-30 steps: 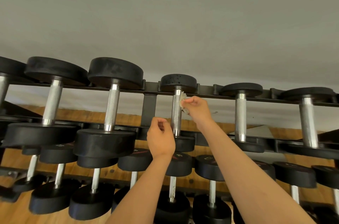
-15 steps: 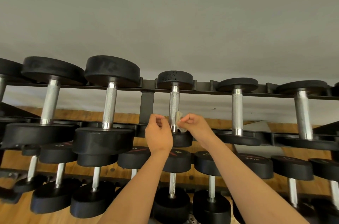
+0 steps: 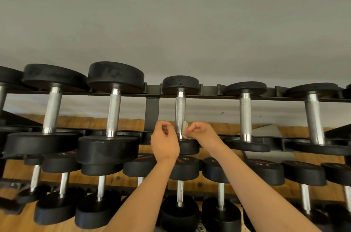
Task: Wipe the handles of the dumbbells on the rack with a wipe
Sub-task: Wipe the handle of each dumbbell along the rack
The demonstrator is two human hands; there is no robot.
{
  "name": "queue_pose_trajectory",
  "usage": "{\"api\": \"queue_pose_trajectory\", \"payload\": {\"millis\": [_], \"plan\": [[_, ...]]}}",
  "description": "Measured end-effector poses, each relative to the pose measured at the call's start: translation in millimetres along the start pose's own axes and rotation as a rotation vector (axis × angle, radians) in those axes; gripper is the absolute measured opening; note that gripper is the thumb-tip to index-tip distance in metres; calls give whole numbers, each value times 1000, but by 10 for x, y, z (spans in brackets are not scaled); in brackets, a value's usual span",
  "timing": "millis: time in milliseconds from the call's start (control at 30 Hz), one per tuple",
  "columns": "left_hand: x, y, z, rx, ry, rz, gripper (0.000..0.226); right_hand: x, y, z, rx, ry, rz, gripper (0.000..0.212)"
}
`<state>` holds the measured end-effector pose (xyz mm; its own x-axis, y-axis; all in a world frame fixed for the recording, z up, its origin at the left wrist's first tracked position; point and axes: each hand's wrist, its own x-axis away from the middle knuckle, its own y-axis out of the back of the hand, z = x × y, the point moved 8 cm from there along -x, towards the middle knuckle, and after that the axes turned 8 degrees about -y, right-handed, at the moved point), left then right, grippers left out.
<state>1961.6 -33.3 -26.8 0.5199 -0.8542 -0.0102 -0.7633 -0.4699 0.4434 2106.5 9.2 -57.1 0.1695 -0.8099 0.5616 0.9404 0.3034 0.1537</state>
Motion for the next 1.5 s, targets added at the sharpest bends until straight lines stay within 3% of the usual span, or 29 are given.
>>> {"api": "queue_pose_trajectory", "payload": {"millis": [333, 500, 567, 633, 733, 800, 1033, 1133, 1500], "plan": [[-7, -14, 40, 14, 13, 6, 11, -137, -14, -14, -326, -130, -24, 12], [-7, -13, 41, 17, 12, 10, 11, -69, 37, 81, 77, -11, -69, 11], [-9, -15, 40, 24, 11, 9, 12, -73, 43, 79, 131, -8, -65, 11], [-13, -12, 40, 30, 15, 4, 12, -72, 36, 54, 54, -46, -65, 10], [-12, -12, 45, 40, 17, 0, 12, -118, 24, -26, -307, -167, -117, 8], [-15, -12, 51, 43, 15, -3, 13, -185, 38, 51, -423, -192, -162, 7], [-17, -7, 40, 53, -2, -2, 13, -138, 6, 106, -236, -108, -127, 9], [-14, -6, 42, 58, 3, -5, 14, -150, 31, 60, -185, -65, -222, 8], [-18, -10, 51, 75, 11, -4, 15, -481, 95, 508, -419, -131, -281, 28]]}}
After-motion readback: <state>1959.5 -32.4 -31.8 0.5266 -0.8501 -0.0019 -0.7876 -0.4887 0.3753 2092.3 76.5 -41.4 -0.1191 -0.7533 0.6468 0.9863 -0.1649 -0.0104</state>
